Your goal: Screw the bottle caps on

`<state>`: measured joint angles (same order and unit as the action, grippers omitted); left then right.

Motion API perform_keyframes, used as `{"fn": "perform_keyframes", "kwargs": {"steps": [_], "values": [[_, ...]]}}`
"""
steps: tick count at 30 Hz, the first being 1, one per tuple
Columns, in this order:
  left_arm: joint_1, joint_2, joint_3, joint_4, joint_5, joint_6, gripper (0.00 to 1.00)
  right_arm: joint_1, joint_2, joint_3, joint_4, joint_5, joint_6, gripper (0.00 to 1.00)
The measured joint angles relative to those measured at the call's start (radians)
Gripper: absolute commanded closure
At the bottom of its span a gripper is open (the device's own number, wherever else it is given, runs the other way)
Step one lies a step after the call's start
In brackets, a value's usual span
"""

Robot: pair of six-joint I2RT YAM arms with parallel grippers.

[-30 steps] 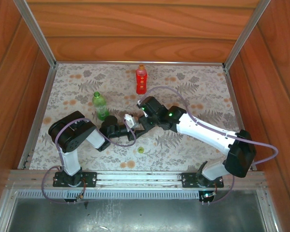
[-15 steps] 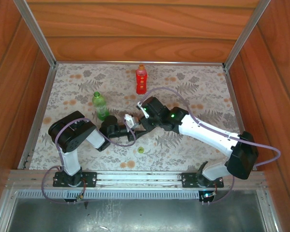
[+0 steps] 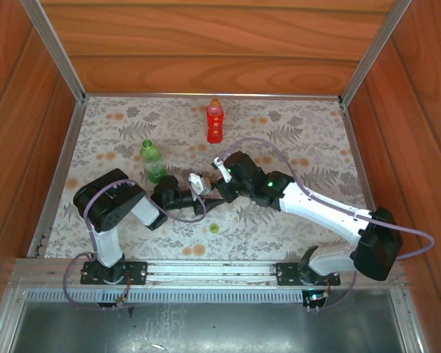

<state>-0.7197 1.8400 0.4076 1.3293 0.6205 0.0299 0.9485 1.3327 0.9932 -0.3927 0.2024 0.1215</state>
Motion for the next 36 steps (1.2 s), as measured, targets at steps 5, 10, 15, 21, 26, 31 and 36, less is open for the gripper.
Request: {"fn": "perform_keyframes", "kwargs": {"steps": [5, 10, 15, 21, 26, 31, 36], "values": [[0.004, 0.0, 0.004, -0.006, 0.005, -0.006, 0.44, 0.0, -0.025, -0.051, 0.073, 0.015, 0.034, 0.6], [0.004, 0.0, 0.005, -0.007, 0.011, -0.006, 0.44, 0.0, -0.037, -0.064, 0.086, 0.003, 0.04, 0.58], [0.004, 0.0, 0.005, -0.007, 0.012, -0.006, 0.44, -0.015, -0.037, -0.063, 0.082, -0.019, 0.016, 0.58], [0.006, 0.0, 0.005, -0.007, 0.012, -0.008, 0.44, -0.021, -0.037, -0.067, 0.087, -0.031, 0.024, 0.46], [0.007, 0.0, 0.005, -0.007, 0.012, -0.009, 0.44, -0.021, -0.051, -0.071, 0.085, -0.029, 0.031, 0.32], [0.008, 0.0, 0.005, -0.007, 0.012, -0.009, 0.44, -0.021, -0.113, -0.071, 0.085, -0.025, 0.032, 0.26], [0.009, 0.0, 0.005, -0.007, 0.012, -0.008, 0.44, -0.021, -0.144, -0.071, 0.079, -0.003, 0.056, 0.52]]}}
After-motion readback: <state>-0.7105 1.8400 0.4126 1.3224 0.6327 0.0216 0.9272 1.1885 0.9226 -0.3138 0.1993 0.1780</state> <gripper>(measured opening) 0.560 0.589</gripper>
